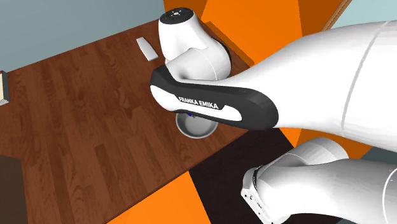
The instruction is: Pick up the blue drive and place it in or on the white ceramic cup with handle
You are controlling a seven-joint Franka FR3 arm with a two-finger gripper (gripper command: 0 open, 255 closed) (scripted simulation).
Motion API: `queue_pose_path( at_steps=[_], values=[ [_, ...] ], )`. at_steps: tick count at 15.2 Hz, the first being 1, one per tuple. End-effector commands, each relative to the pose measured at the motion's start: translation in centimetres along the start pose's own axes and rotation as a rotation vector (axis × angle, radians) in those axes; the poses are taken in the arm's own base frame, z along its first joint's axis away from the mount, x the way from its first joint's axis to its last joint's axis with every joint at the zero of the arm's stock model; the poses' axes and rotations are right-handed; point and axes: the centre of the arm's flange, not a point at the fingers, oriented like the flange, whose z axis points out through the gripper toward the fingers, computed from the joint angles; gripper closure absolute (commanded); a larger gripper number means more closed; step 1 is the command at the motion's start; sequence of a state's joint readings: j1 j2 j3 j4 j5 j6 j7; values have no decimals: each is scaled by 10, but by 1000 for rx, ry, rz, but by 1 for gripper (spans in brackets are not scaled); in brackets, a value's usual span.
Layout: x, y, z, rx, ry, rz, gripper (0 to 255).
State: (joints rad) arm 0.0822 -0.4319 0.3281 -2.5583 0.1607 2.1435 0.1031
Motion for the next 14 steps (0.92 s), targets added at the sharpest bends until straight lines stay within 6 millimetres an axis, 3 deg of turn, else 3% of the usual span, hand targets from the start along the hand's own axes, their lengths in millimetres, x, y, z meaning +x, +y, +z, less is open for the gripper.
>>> queue_pose_path(
  at_steps=[1, 14],
  values=[
    [-15, 17, -1, 2, 1, -1, 255],
    [-15, 17, 68, 2, 1, -1, 255]
  ],
)
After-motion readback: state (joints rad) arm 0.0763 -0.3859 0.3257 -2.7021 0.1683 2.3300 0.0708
